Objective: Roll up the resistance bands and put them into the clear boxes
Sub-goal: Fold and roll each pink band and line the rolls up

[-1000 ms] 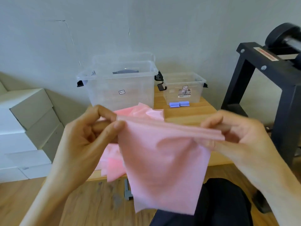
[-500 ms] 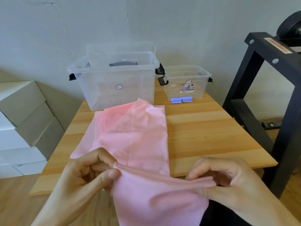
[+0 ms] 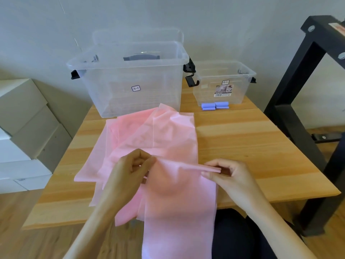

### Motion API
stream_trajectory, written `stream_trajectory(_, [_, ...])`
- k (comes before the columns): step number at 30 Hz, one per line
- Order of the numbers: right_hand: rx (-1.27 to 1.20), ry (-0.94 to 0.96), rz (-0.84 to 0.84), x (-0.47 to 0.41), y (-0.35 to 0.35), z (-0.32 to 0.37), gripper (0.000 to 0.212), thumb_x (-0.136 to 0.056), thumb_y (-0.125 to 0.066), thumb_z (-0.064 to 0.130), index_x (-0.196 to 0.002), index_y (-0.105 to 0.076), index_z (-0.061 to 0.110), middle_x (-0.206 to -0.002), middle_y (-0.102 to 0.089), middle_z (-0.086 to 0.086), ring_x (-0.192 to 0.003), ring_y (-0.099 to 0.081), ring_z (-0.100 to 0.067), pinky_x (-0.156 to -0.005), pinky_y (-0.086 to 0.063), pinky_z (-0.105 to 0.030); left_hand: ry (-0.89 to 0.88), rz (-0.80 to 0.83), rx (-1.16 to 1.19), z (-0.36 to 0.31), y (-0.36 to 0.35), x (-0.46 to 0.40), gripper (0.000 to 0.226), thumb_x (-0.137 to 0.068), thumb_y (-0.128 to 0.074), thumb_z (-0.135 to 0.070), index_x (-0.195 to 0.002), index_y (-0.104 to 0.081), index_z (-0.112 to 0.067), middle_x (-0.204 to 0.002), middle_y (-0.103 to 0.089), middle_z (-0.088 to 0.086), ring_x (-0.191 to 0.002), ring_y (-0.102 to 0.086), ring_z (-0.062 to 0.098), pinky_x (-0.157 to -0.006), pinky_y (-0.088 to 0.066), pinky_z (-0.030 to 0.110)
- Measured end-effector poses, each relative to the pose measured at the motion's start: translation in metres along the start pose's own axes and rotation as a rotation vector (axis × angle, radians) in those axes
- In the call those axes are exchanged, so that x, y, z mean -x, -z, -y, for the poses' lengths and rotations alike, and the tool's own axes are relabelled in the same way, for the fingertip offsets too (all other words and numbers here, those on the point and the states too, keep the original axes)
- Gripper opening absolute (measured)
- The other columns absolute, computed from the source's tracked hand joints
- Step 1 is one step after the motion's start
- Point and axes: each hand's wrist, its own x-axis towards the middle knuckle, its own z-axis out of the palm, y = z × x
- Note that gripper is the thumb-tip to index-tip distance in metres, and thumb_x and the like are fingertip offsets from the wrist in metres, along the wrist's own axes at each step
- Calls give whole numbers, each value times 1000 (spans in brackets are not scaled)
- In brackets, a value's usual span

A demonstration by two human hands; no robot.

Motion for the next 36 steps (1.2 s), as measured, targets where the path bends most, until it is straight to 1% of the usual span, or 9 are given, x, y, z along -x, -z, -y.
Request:
stream_trajectory(3, [-9, -27, -1, -14, -5, -14, 13, -86, -73, 11, -81, -77, 21, -78, -72, 3, -76, -63, -7, -67, -42, -13, 88, 42, -24, 8, -3, -9, 14, -90, -70, -27, -87, -68, -13, -76, -74, 4, -70, -68, 20, -68, -55, 29])
stream_trajectory(6, [-14, -41, 7, -19, -9, -22, 13, -87, -71, 9, -80, -75, 19, -77, -71, 1, -73, -60, -6, -65, -41, -13, 104, 4, -83, 11, -4, -12, 15, -80, -81, -22, -85, -68, -16, -75, -70, 1, -64, -62, 12, -60, -48, 18])
stream_trajectory(9, [-21, -33, -3, -23, -12, -25, 15, -88, -70, 7, -79, -75, 19, -78, -71, -3, -73, -59, -8, -64, -40, -16, 45, -64, -220, 13, -7, -17, 15, -81, -79, -21, -78, -65, -21, -83, -66, -6, -68, -61, 8, -55, -40, 10])
stream_trajectory(12, [-39, -6, -26, -25, -13, -25, 17, -87, -70, 4, -78, -75, 17, -75, -70, -2, -70, -58, -6, -63, -39, -15, 14, -96, -270, 16, -13, -20, 11, -87, -74, -22, -83, -63, -21, -101, -59, -5, -78, -59, -12, -56, -40, 5])
stream_trajectory(16, [-60, 0, -38, -26, -12, -26, 16, -87, -70, 6, -79, -75, 19, -75, -70, -1, -69, -58, -5, -62, -39, -13, -23, -117, -316, 12, -21, -21, 9, -91, -69, -22, -85, -62, -22, -102, -54, -6, -81, -56, -11, -62, -38, -1])
stream_trajectory(24, [-76, 15, -64, -26, -10, -31, 18, -87, -70, 6, -78, -75, 20, -72, -69, 3, -67, -57, -4, -60, -39, -12, 104, -90, -224, 10, -23, -33, 14, -84, -76, -25, -74, -67, -20, -79, -68, 0, -68, -59, 17, -65, -46, 31])
stream_trajectory(30, [-134, 77, -51, -17, -7, -27, 14, -88, -70, 8, -80, -75, 19, -77, -70, -2, -73, -59, -9, -65, -40, -19, 74, -187, -42, -6, -11, -11, 11, -77, -82, -22, -71, -74, -18, -69, -73, -10, -60, -60, -4, -55, -41, 5])
stream_trajectory(34, [-161, 126, 4, -9, -15, -21, 15, -90, -68, 6, -83, -75, 18, -79, -69, -5, -77, -59, -26, -66, -39, -26, 17, -167, -4, -16, 9, 6, 11, -79, -79, -20, -71, -72, -15, -76, -74, -3, -70, -65, -1, -67, -45, 6])
stream_trajectory(36, [-163, 126, 31, -7, -23, -18, 13, -90, -69, 11, -83, -75, 19, -77, -67, -5, -71, -55, -19, -64, -37, -24, 25, -115, 37, -15, 17, 10, 16, -83, -74, -21, -69, -67, -16, -76, -72, 4, -70, -65, 7, -75, -51, 21])
